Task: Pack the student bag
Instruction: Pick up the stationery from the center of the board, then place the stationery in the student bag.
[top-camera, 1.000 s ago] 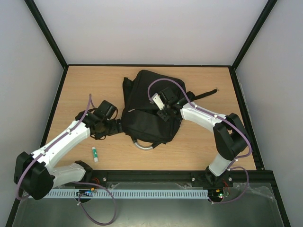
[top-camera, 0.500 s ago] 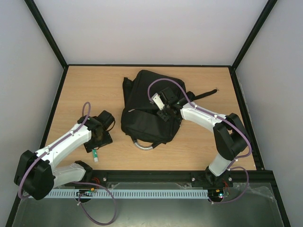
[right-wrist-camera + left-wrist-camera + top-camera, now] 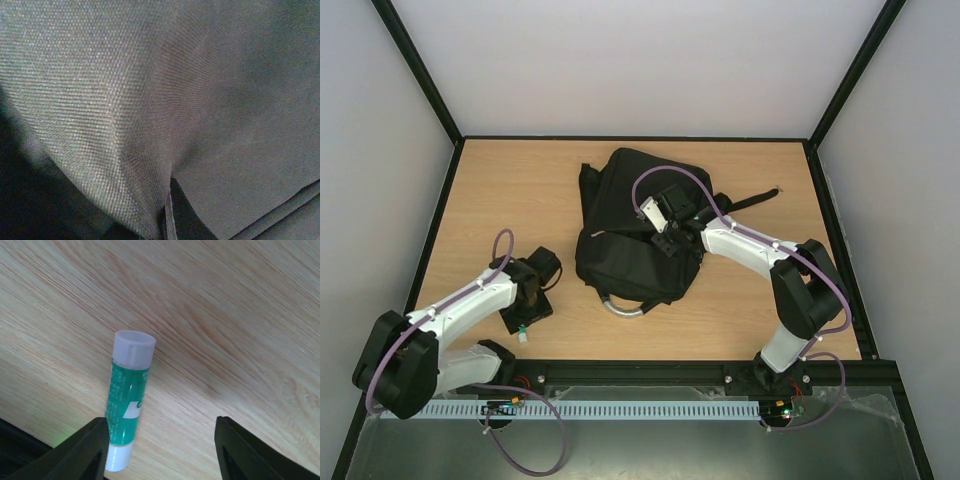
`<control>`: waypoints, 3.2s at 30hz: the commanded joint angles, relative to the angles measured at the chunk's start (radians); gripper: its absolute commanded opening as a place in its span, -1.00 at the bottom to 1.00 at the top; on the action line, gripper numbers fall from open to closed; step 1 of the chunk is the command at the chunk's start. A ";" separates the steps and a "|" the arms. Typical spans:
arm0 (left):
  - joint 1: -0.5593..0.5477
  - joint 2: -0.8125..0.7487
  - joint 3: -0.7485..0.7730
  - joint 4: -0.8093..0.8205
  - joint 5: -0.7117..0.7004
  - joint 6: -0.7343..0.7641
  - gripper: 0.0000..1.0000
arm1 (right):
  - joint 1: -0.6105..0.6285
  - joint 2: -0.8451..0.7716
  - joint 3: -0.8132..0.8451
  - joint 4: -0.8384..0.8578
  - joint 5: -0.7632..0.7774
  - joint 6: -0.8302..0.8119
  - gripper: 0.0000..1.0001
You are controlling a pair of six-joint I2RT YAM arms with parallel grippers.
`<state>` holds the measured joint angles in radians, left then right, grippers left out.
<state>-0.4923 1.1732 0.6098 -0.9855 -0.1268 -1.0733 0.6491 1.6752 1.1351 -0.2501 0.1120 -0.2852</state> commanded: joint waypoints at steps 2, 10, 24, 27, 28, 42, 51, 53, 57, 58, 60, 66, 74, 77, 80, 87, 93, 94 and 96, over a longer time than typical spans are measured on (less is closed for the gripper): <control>0.006 0.051 -0.039 0.082 0.034 -0.011 0.10 | 0.004 0.007 -0.010 -0.086 -0.058 -0.005 -0.98; -0.001 0.062 -0.008 0.075 0.046 0.000 0.08 | 0.003 0.011 -0.011 -0.087 -0.058 -0.003 -0.98; -0.004 0.074 -0.029 0.049 -0.008 -0.052 0.25 | 0.001 0.013 -0.008 -0.090 -0.064 -0.003 -0.98; -0.005 0.102 -0.041 0.074 -0.007 -0.045 0.15 | 0.001 0.009 -0.009 -0.092 -0.064 -0.003 -0.98; -0.005 0.108 -0.044 0.081 -0.005 -0.044 0.12 | 0.001 0.007 -0.009 -0.092 -0.064 -0.003 -0.98; -0.109 0.132 -0.047 0.169 0.017 -0.070 -0.72 | -0.003 0.011 -0.008 -0.092 -0.067 -0.003 -0.98; -0.239 -0.038 0.138 0.327 0.177 0.140 -0.96 | -0.005 -0.010 -0.003 -0.098 -0.077 0.003 -0.98; -0.242 -0.114 0.112 0.559 0.339 0.208 -0.94 | -0.005 -0.018 0.000 -0.102 -0.088 0.006 -0.98; -0.236 -0.128 0.102 0.752 0.406 0.246 -0.95 | -0.005 -0.025 0.000 -0.106 -0.101 0.012 -0.98; -0.231 -0.078 0.141 0.749 0.436 0.288 -0.95 | -0.005 -0.027 0.001 -0.106 -0.100 0.013 -0.98; -0.232 0.034 0.249 0.736 0.497 0.368 -0.95 | -0.005 -0.030 0.000 -0.106 -0.101 0.013 -0.98; -0.232 0.249 0.328 0.924 0.669 0.375 -0.95 | -0.005 -0.027 0.003 -0.108 -0.100 0.016 -0.98; -0.175 0.386 0.292 0.981 0.655 0.289 -0.95 | -0.009 -0.045 -0.001 -0.091 -0.035 0.027 -0.98; -0.147 0.417 0.282 1.002 0.653 0.293 -0.95 | -0.009 -0.043 -0.003 -0.092 -0.056 0.019 -0.99; -0.130 0.465 0.310 1.004 0.645 0.299 -0.95 | -0.009 -0.037 -0.002 -0.092 -0.055 0.018 -0.98; -0.095 0.587 0.377 1.031 0.606 0.205 -0.95 | -0.009 -0.043 -0.003 -0.090 -0.074 0.020 -0.98; -0.087 0.591 0.340 1.202 0.412 0.004 -0.95 | -0.009 -0.037 -0.004 -0.092 -0.090 0.019 -0.98; -0.087 0.595 0.337 1.230 0.384 -0.025 -0.95 | -0.009 -0.036 -0.004 -0.092 -0.091 0.020 -0.98; -0.086 0.613 0.330 1.297 0.357 -0.077 -0.95 | -0.009 -0.034 -0.006 -0.092 -0.095 0.020 -0.99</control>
<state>-0.6041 1.7325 0.9703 0.1677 0.4343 -1.0012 0.6392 1.6661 1.1355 -0.2665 0.0757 -0.2756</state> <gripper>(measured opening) 0.194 0.026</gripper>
